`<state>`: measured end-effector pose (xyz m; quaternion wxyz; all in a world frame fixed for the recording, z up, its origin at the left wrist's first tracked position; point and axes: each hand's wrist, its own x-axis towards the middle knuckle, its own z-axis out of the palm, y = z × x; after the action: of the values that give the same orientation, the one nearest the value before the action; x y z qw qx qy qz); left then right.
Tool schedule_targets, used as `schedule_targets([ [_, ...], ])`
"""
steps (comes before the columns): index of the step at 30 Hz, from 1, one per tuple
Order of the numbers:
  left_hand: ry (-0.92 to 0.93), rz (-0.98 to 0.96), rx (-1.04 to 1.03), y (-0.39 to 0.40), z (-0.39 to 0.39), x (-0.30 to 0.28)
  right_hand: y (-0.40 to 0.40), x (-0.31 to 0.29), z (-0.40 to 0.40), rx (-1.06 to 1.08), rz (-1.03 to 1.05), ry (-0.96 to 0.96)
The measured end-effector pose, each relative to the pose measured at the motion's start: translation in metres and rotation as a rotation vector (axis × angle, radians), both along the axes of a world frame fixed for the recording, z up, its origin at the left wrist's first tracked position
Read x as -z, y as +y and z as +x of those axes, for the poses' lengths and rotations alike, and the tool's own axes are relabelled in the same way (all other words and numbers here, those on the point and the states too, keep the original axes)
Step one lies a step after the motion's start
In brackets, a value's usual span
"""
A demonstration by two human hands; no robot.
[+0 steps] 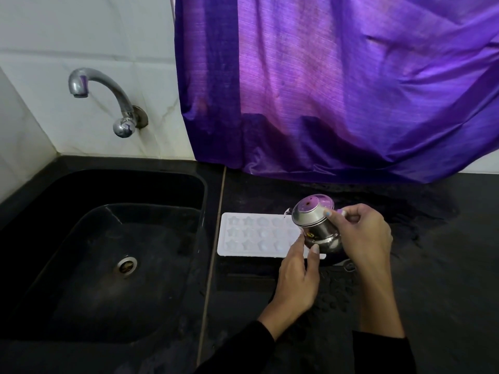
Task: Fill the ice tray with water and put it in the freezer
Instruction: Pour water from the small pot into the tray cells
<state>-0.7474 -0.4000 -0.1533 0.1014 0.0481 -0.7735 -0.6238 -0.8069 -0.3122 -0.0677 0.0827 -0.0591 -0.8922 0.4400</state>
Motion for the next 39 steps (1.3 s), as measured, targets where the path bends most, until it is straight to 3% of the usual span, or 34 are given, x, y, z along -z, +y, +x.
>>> schedule_targets([
  [16, 0.044, 0.002, -0.088, -0.009, 0.0, -0.003, -0.003, -0.004, 0.001, -0.038, -0.168, 0.002],
  [39, -0.001, -0.037, -0.095, -0.023, 0.004, -0.001, -0.03, -0.008, 0.002, -0.069, 0.018, 0.005],
])
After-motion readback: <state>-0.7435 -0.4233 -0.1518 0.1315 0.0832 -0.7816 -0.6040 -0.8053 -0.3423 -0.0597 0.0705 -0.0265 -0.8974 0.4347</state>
